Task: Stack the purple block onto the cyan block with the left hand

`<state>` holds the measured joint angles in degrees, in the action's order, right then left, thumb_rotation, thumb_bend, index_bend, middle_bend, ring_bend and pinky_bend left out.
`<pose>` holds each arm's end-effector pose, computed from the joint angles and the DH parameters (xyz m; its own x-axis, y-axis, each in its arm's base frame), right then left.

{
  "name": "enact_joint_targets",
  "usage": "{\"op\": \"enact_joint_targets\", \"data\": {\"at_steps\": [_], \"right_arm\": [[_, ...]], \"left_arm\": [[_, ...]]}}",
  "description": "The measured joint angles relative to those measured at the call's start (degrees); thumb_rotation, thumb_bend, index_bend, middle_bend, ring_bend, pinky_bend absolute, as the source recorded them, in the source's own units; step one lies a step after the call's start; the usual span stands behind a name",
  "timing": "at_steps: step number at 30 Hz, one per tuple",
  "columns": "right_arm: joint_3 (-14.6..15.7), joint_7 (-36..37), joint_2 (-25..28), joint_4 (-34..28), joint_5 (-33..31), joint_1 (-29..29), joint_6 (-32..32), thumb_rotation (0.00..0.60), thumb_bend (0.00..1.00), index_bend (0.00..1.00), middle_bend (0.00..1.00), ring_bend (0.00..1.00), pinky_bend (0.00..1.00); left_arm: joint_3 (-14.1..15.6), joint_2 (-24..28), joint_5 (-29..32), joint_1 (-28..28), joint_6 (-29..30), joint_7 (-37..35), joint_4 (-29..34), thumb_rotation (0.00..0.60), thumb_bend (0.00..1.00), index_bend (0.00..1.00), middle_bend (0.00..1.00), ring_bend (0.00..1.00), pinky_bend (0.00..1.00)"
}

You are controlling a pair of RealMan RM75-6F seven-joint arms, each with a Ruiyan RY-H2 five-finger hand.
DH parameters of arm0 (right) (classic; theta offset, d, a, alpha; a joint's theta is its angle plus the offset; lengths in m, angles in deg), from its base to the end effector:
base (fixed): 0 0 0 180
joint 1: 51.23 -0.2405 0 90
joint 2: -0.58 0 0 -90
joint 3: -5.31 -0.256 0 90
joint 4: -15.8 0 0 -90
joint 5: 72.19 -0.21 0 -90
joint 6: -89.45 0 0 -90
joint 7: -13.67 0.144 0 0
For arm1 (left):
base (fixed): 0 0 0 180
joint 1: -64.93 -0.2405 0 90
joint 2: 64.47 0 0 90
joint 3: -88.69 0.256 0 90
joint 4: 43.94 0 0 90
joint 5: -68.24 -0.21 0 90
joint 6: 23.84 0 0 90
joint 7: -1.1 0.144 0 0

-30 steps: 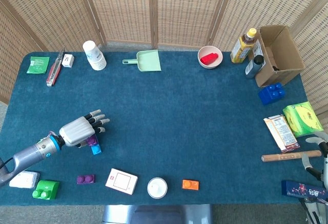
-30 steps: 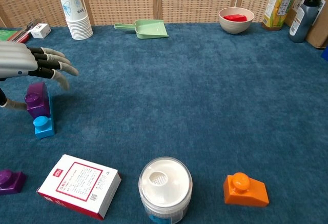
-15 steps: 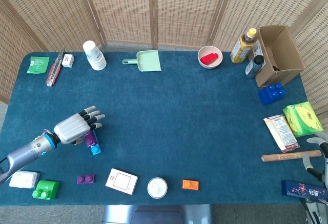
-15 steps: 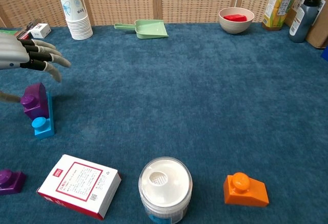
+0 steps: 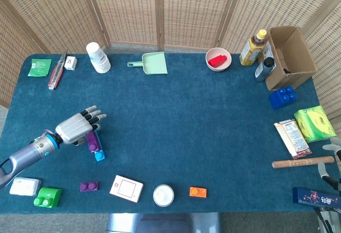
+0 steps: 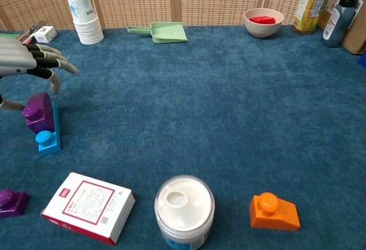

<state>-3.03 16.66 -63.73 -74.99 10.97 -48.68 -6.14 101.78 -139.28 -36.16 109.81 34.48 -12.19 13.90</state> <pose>-0.3261 -0.1549 0.2014 0.3815 0.2290 0.8955 -0.9231 0.1444 0.3564 -0.2727 0.3522 0.0722 0.8586 0.1444 0.4918 0.4336 -0.7163 -0.5467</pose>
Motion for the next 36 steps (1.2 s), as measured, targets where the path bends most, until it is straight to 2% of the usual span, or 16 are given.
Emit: {"op": "enact_joint_targets", "data": {"at_steps": [15,36], "right_arm": [[0.1,-0.1,-0.1,0.1,0.0,0.2,0.2,0.600,0.34,0.37,0.28,0.11,0.22],[0.1,0.0,0.2,-0.3,0.0,0.5,0.1,0.600,0.34,0.37,0.29,0.11,0.22]], "left_arm": [[-0.2,-1.7,0.2,0.2,0.0,-1.7,-2.1,0.600,0.33,0.56,0.11,0.00,0.00],[-0.2,-2.5,2.0,0.6,-3.6,-1.8,-2.3,0.600,0.33,0.54,0.09,0.00,0.00]]}}
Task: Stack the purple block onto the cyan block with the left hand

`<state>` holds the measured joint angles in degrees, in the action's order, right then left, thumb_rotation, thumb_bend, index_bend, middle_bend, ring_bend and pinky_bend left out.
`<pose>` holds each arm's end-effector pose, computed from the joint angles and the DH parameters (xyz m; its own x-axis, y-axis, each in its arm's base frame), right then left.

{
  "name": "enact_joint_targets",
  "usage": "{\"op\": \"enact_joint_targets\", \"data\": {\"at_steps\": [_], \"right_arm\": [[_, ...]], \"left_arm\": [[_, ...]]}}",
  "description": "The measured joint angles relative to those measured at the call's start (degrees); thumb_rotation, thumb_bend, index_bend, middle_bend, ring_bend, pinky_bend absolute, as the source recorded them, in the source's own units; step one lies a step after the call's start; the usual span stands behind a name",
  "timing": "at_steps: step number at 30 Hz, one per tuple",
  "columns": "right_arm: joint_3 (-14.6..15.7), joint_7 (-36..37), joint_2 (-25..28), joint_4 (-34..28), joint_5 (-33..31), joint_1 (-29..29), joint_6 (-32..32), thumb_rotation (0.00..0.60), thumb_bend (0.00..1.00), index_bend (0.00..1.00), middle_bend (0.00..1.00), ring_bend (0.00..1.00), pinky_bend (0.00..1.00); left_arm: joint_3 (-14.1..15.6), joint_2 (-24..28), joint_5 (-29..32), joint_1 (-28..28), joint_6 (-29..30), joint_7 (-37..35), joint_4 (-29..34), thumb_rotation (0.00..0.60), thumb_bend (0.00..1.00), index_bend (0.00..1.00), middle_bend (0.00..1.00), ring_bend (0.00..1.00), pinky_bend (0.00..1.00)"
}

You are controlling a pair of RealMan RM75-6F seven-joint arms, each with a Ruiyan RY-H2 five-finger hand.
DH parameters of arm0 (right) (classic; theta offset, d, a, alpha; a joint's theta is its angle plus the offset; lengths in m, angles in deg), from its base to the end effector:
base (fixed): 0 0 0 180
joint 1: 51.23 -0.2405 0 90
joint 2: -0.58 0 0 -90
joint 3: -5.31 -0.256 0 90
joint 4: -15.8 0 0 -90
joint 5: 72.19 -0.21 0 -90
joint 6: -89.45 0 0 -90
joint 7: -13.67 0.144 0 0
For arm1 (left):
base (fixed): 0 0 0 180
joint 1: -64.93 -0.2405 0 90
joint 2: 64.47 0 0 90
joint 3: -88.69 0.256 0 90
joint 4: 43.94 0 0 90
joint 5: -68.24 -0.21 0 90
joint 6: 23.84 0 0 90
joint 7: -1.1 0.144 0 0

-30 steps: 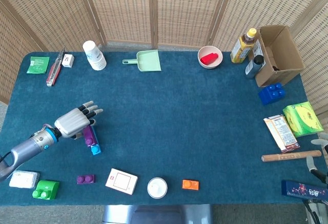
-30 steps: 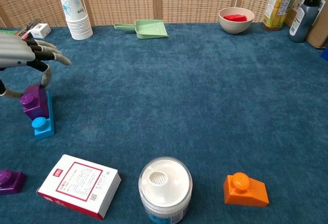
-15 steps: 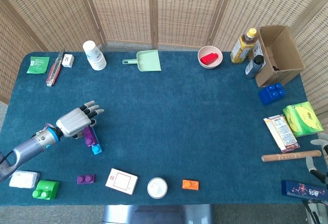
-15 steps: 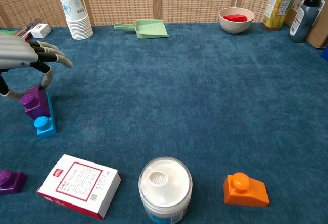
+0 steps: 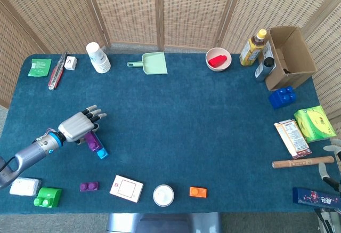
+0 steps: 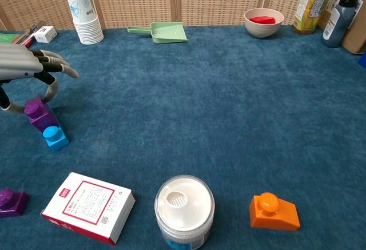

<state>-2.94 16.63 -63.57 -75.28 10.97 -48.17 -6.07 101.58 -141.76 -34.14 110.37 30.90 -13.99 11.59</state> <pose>-0.3268 -0.1518 0.2014 0.3819 0.2229 0.8969 -0.9224 0.1522 0.3549 -0.2779 0.3604 0.0604 0.8503 0.2013 0.4863 0.4764 -0.6872 -0.5485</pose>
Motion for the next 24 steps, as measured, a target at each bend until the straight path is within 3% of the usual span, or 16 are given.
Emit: {"op": "enact_joint_targets", "data": {"at_steps": [6,10,24], "right_arm": [[0.0,0.2,0.1,0.0,0.0,0.3,-0.4,0.600,0.34,0.37,0.28,0.11,0.22],[-0.1,0.4,0.2,0.0,0.0,0.4,-0.6,0.600,0.34,0.37,0.29,0.11,0.22],[-0.1,1.7,-0.3,0.9,0.3,0.3,-0.4,0.600,0.34,0.37,0.29,0.11,0.22]], "left_arm": [[-0.4,0.4,1.4,0.1,-1.6,0.4,1.3,0.600,0.33,0.50,0.07,0.00,0.00],[-1.2,1.3,2.4,0.0,-1.2,-0.5,2.5,0.600,0.33,0.41,0.06,0.00,0.00],[-3.1,3.9,4.9,-2.9,3.5,-2.4,7.2,0.600,0.33,0.25,0.06,0.00,0.00]]}}
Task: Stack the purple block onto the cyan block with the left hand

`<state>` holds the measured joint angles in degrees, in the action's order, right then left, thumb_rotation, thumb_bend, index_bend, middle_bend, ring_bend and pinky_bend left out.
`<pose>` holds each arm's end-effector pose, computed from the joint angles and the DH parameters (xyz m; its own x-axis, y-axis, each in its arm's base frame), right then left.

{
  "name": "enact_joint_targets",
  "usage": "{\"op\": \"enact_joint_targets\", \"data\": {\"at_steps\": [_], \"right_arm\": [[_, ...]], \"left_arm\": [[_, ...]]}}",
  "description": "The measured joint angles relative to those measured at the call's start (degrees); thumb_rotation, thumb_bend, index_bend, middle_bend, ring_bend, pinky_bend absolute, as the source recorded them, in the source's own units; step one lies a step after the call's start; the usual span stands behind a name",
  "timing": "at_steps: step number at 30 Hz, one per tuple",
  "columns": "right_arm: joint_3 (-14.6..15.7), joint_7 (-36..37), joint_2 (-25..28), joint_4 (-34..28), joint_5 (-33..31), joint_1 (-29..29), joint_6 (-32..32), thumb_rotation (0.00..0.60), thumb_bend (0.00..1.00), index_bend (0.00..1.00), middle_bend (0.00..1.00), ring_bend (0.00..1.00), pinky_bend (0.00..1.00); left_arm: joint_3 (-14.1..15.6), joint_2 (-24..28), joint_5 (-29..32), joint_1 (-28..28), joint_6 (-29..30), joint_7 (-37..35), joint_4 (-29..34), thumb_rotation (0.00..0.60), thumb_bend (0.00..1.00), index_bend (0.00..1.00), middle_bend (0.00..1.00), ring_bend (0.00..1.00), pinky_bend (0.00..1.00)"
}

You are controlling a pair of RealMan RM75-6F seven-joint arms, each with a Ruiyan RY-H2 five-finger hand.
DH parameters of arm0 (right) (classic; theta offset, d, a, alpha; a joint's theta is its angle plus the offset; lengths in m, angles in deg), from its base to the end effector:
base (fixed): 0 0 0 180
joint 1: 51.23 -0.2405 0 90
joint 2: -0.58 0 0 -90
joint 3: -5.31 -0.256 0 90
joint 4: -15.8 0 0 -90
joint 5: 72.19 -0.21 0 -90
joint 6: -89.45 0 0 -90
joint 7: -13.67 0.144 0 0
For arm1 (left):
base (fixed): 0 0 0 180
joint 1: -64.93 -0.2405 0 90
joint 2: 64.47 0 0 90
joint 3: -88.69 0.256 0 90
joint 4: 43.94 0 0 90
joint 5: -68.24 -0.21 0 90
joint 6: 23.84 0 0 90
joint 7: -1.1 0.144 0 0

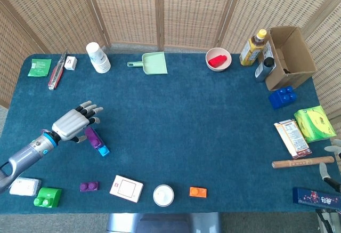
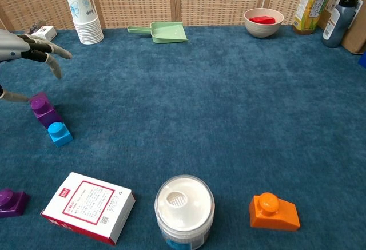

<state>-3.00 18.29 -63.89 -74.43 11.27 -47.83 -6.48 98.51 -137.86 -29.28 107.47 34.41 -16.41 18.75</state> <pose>-0.3289 -0.1498 0.2018 0.3649 0.2323 0.9016 -0.9294 0.1474 0.3382 -0.2711 0.3506 0.0805 0.7222 0.2467 0.6461 0.6396 -0.5939 -0.4881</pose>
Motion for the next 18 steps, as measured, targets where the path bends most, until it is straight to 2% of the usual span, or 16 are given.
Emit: {"op": "enact_joint_targets", "data": {"at_steps": [14,17,18], "right_arm": [[0.2,1.2,-0.7,1.0,0.2,0.2,-0.1,0.600,0.34,0.37,0.28,0.11,0.22],[0.2,1.3,-0.8,1.2,0.3,0.2,-0.1,0.600,0.34,0.37,0.29,0.11,0.22],[0.2,1.4,-0.8,1.2,0.2,0.2,-0.1,0.600,0.34,0.37,0.29,0.11,0.22]], "left_arm": [[-2.7,0.7,6.2,-3.8,0.7,-7.3,8.2,0.597,0.32,0.16,0.06,0.00,0.00],[-3.1,0.6,7.4,-4.2,-0.5,-8.6,9.4,0.532,0.32,0.12,0.05,0.00,0.00],[-3.2,0.5,7.8,-4.3,-1.0,-9.0,9.8,0.492,0.31,0.11,0.04,0.00,0.00]]}}
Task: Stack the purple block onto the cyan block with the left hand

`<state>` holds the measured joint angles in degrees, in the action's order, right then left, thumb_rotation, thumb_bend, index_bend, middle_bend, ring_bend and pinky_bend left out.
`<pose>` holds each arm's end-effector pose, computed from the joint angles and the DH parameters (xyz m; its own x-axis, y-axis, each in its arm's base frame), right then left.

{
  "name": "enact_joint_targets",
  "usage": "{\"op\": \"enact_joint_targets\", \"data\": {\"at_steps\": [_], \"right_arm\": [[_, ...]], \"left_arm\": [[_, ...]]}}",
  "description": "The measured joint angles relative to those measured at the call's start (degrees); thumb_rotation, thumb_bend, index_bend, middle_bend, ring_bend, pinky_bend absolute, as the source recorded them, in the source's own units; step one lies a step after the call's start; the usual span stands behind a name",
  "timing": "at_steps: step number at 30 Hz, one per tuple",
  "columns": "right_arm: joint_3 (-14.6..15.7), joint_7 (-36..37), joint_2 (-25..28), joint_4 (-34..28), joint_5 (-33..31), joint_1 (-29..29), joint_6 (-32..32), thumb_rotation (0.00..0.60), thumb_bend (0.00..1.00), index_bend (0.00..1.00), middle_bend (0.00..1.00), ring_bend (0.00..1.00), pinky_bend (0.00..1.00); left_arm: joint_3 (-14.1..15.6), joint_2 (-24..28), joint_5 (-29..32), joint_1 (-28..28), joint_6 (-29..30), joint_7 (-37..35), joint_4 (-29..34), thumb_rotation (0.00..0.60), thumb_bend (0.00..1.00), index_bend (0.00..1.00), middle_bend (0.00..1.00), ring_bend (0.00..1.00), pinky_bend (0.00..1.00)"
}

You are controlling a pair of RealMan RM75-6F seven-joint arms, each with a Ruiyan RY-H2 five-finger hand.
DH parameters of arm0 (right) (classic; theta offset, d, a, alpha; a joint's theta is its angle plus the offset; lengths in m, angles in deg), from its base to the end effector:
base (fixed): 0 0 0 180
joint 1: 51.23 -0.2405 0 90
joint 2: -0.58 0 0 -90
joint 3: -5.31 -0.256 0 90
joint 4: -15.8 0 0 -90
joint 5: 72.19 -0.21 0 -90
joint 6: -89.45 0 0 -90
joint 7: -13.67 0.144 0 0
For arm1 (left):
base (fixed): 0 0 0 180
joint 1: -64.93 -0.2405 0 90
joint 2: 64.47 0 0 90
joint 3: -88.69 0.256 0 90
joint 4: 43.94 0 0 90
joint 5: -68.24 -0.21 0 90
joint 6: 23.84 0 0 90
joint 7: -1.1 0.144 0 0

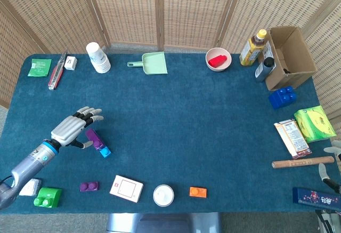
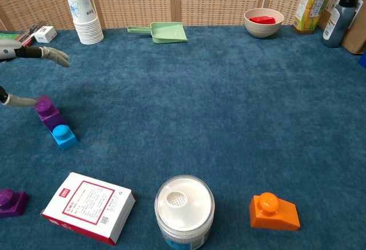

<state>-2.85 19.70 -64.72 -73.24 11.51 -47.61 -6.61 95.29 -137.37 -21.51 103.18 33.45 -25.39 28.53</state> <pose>-0.3318 -0.1478 0.1988 0.3489 0.2337 0.9076 -0.9355 0.1440 0.3226 -0.2687 0.3250 0.0677 0.3893 0.4272 0.8160 0.8955 -0.3831 -0.2267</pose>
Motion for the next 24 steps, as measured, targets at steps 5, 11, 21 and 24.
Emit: {"op": "enact_joint_targets", "data": {"at_steps": [5,11,21,24], "right_arm": [[-0.1,0.3,0.1,0.1,-0.1,0.2,-0.2,0.600,0.34,0.37,0.29,0.11,0.22],[-0.2,0.6,0.5,0.1,-0.3,0.6,-0.6,0.600,0.34,0.37,0.29,0.11,0.22],[0.0,0.9,0.2,0.5,-0.1,0.5,-0.2,0.600,0.34,0.37,0.29,0.11,0.22],[-0.1,1.0,0.4,0.4,-0.1,0.6,-0.5,0.600,0.34,0.37,0.29,0.11,0.22]], "left_arm": [[-0.7,-1.4,1.3,-0.3,-1.7,-1.4,0.6,0.357,0.31,0.09,0.03,0.00,0.00],[-1.9,-1.9,1.1,-0.3,-1.4,-2.5,0.5,0.305,0.30,0.09,0.03,0.00,0.00],[-3.1,-3.4,1.3,-1.8,1.1,-0.8,0.1,0.305,0.30,0.09,0.03,0.00,0.00],[-3.0,-3.9,1.5,-2.0,0.3,-1.9,0.2,0.299,0.30,0.09,0.03,0.00,0.00]]}}
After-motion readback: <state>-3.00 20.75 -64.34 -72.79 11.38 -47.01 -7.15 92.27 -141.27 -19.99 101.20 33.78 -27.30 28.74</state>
